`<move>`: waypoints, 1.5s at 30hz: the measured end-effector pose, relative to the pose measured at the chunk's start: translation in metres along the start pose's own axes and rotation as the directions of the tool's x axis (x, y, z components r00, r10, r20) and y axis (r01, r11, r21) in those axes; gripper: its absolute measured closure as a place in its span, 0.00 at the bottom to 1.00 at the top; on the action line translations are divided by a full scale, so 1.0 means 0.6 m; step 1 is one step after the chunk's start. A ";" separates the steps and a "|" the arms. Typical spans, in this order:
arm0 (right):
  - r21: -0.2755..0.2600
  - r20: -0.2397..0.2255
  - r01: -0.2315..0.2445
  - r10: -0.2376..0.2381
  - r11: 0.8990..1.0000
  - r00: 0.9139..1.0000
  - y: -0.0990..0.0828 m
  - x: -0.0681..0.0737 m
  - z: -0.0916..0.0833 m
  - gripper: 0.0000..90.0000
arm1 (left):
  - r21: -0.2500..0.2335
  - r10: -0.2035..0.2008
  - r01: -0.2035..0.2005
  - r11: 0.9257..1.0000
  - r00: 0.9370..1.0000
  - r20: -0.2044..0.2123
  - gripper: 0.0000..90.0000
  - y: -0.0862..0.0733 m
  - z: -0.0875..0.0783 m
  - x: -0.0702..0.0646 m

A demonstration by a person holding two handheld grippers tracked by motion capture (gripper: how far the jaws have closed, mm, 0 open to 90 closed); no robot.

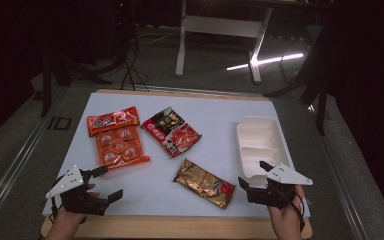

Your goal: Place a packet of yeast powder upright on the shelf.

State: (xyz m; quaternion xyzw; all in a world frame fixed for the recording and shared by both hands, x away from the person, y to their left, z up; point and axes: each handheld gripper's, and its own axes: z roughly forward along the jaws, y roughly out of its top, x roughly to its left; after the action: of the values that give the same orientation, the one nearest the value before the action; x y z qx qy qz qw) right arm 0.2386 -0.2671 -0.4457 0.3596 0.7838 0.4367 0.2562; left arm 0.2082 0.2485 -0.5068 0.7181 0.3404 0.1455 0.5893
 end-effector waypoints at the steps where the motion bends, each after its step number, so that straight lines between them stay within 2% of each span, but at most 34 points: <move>1: 0.003 -0.007 -0.003 0.003 1.000 1.000 0.005 0.001 -0.001 0.13 | 0.003 0.002 -0.002 1.000 1.000 0.002 0.00 0.000 0.001 0.000; 8: 0.005 -0.040 0.032 -0.032 0.999 0.999 0.032 0.016 -0.004 0.13 | 0.017 0.002 -0.002 1.000 1.000 0.020 0.00 -0.001 0.007 -0.002; 10: 0.024 -0.049 0.046 -0.045 0.999 0.998 0.039 0.017 0.000 0.12 | 0.014 0.003 -0.003 1.000 1.000 0.024 0.00 -0.001 0.007 -0.003; 12: 0.032 -0.070 0.040 -0.038 0.999 0.997 0.045 0.016 0.002 0.12 | 0.012 -0.002 0.001 1.000 1.000 0.025 0.00 -0.001 0.008 -0.002; 19: 0.004 -0.121 0.025 -0.024 1.000 0.992 0.068 0.014 0.014 0.12 | 0.026 0.002 -0.003 1.000 1.000 0.029 0.00 -0.002 0.013 -0.004; 23: 0.011 -0.164 0.037 -0.035 0.999 0.986 0.081 0.018 0.028 0.12 | 0.025 -0.002 0.001 1.000 1.000 0.031 0.00 -0.002 0.012 -0.003; 32: 0.026 -0.214 0.086 -0.078 0.996 0.974 0.108 0.035 0.063 0.12 | 0.023 -0.005 0.004 1.000 0.999 0.033 0.00 -0.002 0.011 -0.002; 35: 0.040 -0.219 0.116 -0.105 0.992 0.970 0.113 0.043 0.077 0.12 | 0.026 -0.005 0.004 1.000 0.999 0.033 0.00 -0.002 0.012 -0.001; 42: 0.072 -0.247 0.122 -0.101 0.990 0.964 0.117 0.054 0.108 0.14 | 0.022 -0.008 0.007 1.000 0.999 0.032 0.00 -0.003 0.012 0.000; 45: 0.084 -0.254 0.142 -0.116 0.986 0.960 0.119 0.059 0.122 0.14 | 0.029 -0.004 0.004 1.000 0.999 0.032 0.00 -0.003 0.013 0.000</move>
State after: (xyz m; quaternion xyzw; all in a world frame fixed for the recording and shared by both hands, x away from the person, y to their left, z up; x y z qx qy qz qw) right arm 0.2937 -0.1769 -0.4226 0.2630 0.8525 0.4202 0.1657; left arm 0.2122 0.2430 -0.5105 0.7282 0.3345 0.1278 0.5844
